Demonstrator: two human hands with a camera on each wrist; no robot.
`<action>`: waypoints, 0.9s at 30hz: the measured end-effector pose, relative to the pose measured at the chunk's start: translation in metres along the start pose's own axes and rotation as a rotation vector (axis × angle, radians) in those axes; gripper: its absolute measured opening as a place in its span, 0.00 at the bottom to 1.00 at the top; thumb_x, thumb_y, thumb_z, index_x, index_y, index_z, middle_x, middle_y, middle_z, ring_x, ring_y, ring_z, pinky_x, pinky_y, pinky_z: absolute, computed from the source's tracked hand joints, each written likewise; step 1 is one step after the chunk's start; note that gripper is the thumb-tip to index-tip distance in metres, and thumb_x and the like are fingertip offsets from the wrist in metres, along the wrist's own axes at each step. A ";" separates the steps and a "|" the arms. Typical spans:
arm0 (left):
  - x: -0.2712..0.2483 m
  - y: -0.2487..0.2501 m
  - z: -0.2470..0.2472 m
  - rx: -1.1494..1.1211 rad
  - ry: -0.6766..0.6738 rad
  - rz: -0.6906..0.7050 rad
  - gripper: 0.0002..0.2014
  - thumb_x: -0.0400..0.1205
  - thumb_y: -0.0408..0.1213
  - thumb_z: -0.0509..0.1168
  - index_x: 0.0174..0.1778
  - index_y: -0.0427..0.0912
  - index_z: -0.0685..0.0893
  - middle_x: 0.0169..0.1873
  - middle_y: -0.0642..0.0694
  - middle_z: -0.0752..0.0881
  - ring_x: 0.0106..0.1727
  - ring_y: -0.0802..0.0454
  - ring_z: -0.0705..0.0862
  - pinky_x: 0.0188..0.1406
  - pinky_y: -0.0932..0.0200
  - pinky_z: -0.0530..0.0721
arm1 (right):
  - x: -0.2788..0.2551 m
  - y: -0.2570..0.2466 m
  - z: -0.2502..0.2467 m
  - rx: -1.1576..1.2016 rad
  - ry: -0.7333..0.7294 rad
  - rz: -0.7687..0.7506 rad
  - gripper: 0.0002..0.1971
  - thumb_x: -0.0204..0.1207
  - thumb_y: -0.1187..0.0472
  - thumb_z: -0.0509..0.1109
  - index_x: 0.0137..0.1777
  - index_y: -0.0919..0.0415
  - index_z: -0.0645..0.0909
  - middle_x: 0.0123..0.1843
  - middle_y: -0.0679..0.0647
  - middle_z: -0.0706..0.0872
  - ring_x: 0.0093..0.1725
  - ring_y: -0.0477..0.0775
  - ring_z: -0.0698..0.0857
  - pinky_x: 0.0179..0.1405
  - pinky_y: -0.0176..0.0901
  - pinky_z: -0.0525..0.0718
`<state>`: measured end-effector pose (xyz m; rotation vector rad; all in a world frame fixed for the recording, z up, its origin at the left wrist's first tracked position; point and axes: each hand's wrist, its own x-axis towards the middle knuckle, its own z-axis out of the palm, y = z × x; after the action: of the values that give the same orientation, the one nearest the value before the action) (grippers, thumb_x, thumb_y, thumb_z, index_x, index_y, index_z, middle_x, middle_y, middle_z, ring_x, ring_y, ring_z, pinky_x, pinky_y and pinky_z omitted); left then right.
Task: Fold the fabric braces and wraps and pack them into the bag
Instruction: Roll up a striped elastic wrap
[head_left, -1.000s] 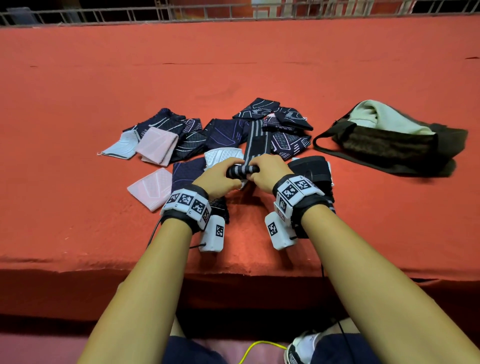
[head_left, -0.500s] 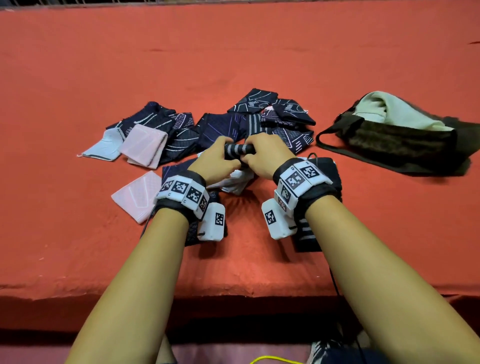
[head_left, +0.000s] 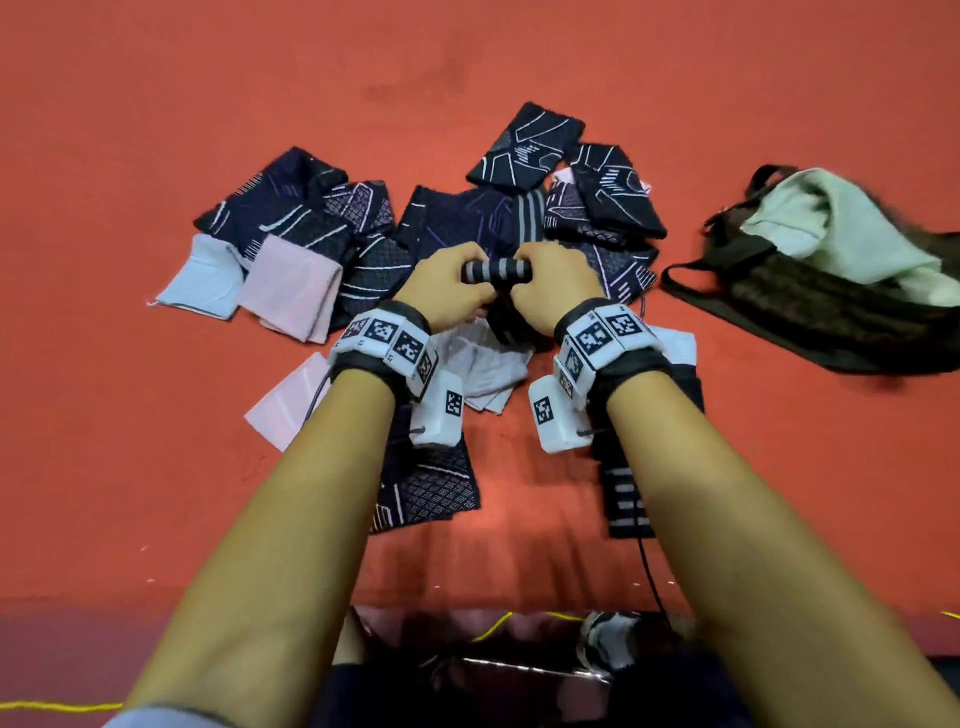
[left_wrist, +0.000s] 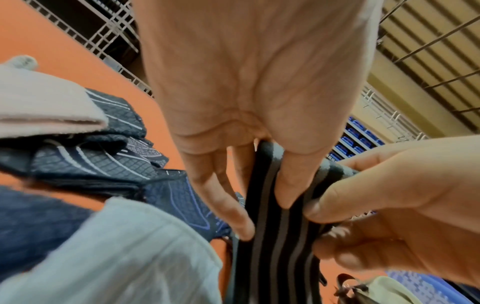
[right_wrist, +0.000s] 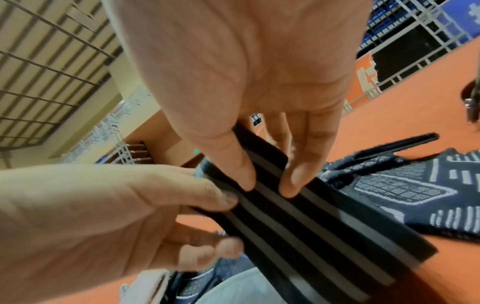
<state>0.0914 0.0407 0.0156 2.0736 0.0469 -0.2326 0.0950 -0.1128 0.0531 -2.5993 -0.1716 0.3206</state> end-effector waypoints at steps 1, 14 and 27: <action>0.003 0.008 -0.002 -0.028 0.004 -0.003 0.10 0.75 0.31 0.68 0.35 0.52 0.78 0.28 0.49 0.82 0.29 0.50 0.84 0.34 0.56 0.82 | 0.003 -0.001 -0.006 0.013 -0.003 0.016 0.12 0.74 0.67 0.64 0.55 0.55 0.81 0.51 0.58 0.84 0.51 0.65 0.83 0.45 0.48 0.77; 0.068 0.133 -0.039 -0.176 0.125 0.011 0.09 0.81 0.39 0.68 0.54 0.56 0.85 0.48 0.53 0.90 0.46 0.55 0.87 0.48 0.55 0.84 | 0.066 0.007 -0.099 0.152 -0.130 0.242 0.27 0.72 0.64 0.74 0.72 0.57 0.75 0.63 0.63 0.86 0.62 0.67 0.85 0.62 0.54 0.84; 0.152 0.122 -0.024 -0.208 0.032 -0.421 0.12 0.85 0.29 0.58 0.62 0.43 0.80 0.42 0.48 0.85 0.41 0.53 0.86 0.32 0.63 0.81 | 0.153 0.031 -0.131 0.301 -0.183 0.230 0.12 0.87 0.55 0.59 0.62 0.59 0.79 0.60 0.64 0.85 0.59 0.68 0.83 0.56 0.52 0.80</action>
<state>0.2595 -0.0085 0.1040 1.8423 0.5089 -0.4316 0.2783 -0.1740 0.1182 -2.2913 0.1073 0.6170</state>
